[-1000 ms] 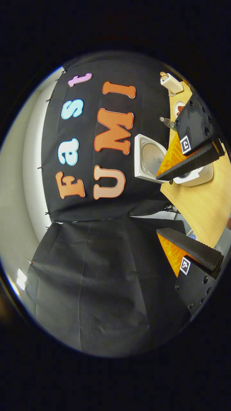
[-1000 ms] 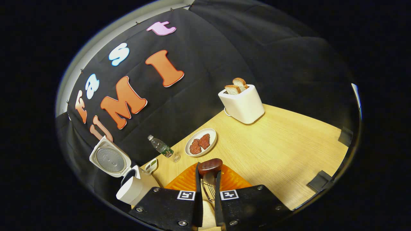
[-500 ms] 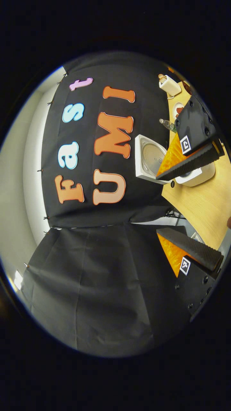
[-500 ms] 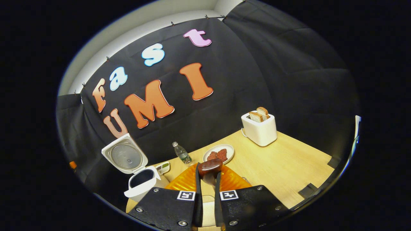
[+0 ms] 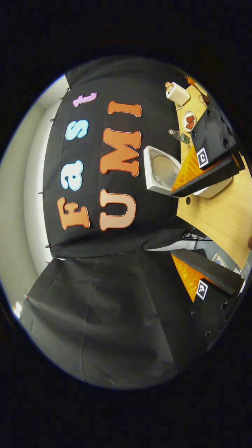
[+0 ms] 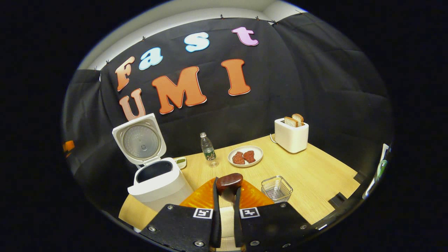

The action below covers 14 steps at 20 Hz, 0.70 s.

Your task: Close the left gripper, press the button to open the rice cooker; take a wooden spoon from the chopstick holder with the right hand, scoop a spoonful of rice and pour it into the rice cooker, then put the wooden spoon back into the chopstick holder.

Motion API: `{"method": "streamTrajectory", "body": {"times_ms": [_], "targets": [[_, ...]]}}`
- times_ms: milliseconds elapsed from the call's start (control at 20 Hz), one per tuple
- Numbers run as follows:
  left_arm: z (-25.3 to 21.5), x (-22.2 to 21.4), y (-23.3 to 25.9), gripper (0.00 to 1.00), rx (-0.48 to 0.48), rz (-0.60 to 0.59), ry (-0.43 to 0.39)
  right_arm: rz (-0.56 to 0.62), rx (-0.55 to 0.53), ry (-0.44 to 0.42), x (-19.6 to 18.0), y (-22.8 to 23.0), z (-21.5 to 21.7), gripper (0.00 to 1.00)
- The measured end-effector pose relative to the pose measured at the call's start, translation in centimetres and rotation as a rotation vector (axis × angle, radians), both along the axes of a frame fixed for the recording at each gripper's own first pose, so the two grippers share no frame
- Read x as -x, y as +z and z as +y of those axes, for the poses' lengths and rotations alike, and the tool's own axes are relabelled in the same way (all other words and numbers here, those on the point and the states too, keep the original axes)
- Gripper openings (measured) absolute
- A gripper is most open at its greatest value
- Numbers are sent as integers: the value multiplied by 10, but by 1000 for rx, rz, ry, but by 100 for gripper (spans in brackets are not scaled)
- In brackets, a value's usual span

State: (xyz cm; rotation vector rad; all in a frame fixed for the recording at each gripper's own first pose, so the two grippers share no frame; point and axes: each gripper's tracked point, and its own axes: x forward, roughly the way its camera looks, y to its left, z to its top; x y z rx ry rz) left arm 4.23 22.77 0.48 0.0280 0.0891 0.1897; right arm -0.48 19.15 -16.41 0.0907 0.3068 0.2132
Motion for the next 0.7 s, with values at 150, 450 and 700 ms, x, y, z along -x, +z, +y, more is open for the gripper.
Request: {"method": "streamTrajectory", "body": {"times_ms": [150, 450, 700], "targets": [[5, -4, -3, 100, -7, 5, -31, -6, 90, -32, -2, -24, 4, 13], [17, -12, -15, 100, -43, 33, -58, 49, 28, -63, 3, -59, 9, 14], [18, -15, -26, 100, -18, 52, -69, 134, -217, -84, 3, -74, 16, 14]]}}
